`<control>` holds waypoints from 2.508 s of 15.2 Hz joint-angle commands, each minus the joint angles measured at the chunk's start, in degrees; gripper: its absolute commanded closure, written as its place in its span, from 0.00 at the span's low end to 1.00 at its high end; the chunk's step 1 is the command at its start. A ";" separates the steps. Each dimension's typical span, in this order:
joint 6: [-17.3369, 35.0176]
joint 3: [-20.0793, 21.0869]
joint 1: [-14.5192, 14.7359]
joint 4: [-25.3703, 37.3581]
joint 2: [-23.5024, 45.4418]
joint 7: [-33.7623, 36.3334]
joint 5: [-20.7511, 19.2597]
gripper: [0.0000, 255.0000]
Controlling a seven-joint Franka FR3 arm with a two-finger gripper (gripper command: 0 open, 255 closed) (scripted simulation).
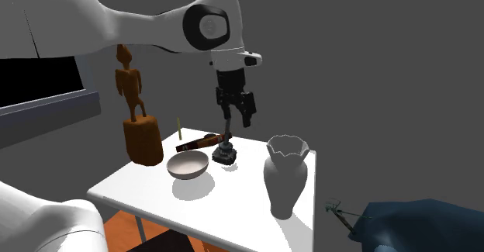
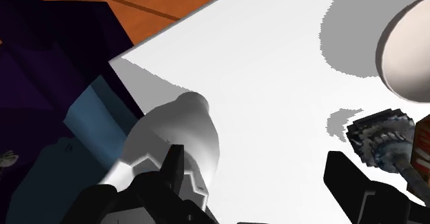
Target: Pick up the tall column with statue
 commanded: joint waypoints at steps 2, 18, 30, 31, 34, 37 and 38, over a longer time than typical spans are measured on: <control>0.75 2.19 0.99 3.67 4.96 2.21 0.96 0.00; -0.41 11.64 7.74 33.67 36.53 13.78 -1.55 0.00; -1.22 13.18 12.94 47.85 50.95 17.33 -4.89 0.00; -0.36 13.17 12.82 46.82 50.78 17.29 -4.83 0.00; 0.97 13.15 12.65 45.25 50.56 17.23 -4.76 0.00; 0.91 13.16 12.70 45.38 50.62 17.26 -4.78 1.00; 0.92 13.16 12.69 45.34 50.59 17.26 -4.77 1.00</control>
